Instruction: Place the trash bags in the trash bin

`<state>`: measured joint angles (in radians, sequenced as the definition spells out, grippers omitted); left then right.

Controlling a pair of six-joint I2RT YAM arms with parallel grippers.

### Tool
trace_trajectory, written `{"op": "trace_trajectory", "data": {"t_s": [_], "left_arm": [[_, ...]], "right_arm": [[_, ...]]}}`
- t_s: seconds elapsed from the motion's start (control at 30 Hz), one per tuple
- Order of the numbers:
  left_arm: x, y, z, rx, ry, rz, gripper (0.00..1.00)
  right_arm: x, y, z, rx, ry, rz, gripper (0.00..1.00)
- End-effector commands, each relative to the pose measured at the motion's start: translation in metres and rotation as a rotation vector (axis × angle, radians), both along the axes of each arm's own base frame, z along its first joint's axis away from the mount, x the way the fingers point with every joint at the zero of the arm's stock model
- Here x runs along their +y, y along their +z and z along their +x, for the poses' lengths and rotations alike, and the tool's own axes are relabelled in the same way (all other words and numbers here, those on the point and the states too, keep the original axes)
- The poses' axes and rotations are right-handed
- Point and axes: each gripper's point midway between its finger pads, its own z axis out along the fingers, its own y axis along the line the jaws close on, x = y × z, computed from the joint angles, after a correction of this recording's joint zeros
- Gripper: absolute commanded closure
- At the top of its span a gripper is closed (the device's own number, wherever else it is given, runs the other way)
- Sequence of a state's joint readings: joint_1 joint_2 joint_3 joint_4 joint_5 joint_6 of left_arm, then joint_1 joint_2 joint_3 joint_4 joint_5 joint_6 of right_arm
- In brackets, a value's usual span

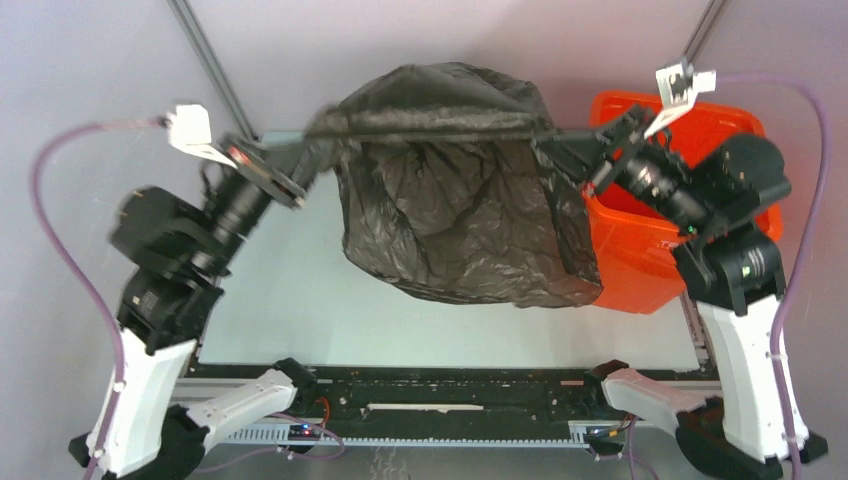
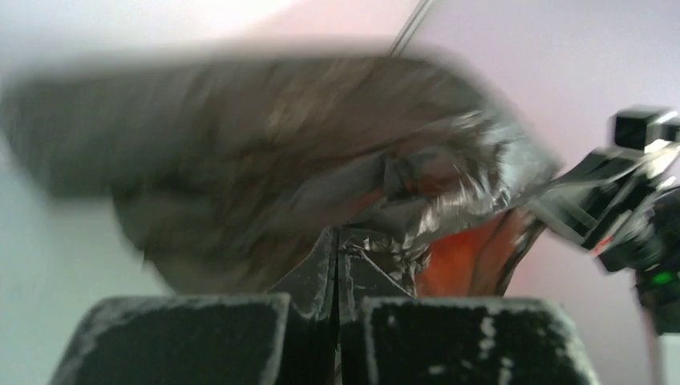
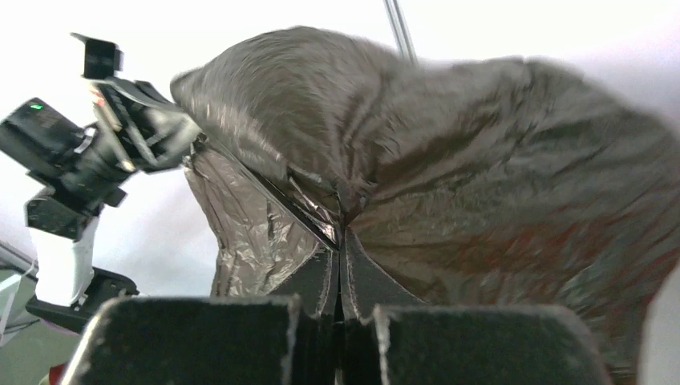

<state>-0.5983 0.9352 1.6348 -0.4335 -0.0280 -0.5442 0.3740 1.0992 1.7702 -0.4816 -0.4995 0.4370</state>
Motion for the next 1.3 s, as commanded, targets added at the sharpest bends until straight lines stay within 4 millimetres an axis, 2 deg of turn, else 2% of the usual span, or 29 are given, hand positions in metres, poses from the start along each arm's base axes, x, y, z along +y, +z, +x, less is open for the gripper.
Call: {"op": "trace_trajectory", "data": {"t_s": [0.0,0.1,0.17,0.23,0.27,0.37,0.5,0.6,0.77,0.87,0.93,1.03,1.13,1.27], "left_arm": [[-0.006,-0.163,0.025,0.379,0.065,0.105,1.0],[0.0,-0.244,0.012,0.554,0.08,0.084,1.0],[0.001,-0.284,0.003,0.632,0.075,0.06,1.0],[0.002,-0.306,-0.004,0.682,0.071,0.029,1.0],[0.002,-0.308,-0.006,0.685,0.066,0.011,1.0],[0.004,-0.294,-0.005,0.648,0.069,-0.024,1.0],[0.006,-0.262,0.005,0.574,0.093,0.025,1.0],[0.004,-0.238,0.017,0.54,0.104,0.091,1.0],[-0.006,-0.217,0.042,0.539,0.104,0.152,1.0],[-0.018,-0.204,0.052,0.522,0.051,0.136,1.0],[-0.028,-0.196,0.053,0.508,0.003,0.133,1.0],[-0.031,-0.187,0.053,0.496,-0.019,0.134,1.0],[-0.018,-0.181,0.05,0.484,0.033,0.128,1.0],[0.01,-0.185,0.046,0.497,0.137,0.107,1.0]], "right_arm": [[0.016,-0.117,0.037,0.286,-0.009,-0.08,1.0],[0.023,-0.191,0.028,0.475,0.011,-0.177,1.0],[0.027,-0.227,0.021,0.575,0.023,-0.241,1.0],[0.033,-0.246,0.015,0.64,0.051,-0.279,1.0],[0.037,-0.249,0.012,0.652,0.07,-0.286,1.0],[0.048,-0.242,0.008,0.628,0.115,-0.267,1.0],[0.063,-0.229,0.007,0.604,0.168,-0.23,1.0],[0.07,-0.221,0.014,0.602,0.183,-0.227,1.0],[0.07,-0.215,0.03,0.598,0.165,-0.26,1.0],[0.072,-0.222,0.032,0.628,0.17,-0.269,1.0],[0.072,-0.234,0.03,0.659,0.172,-0.285,1.0],[0.071,-0.255,0.023,0.71,0.168,-0.32,1.0],[0.073,-0.266,0.012,0.726,0.181,-0.357,0.94],[0.079,-0.277,-0.002,0.733,0.188,-0.402,0.88]]}}
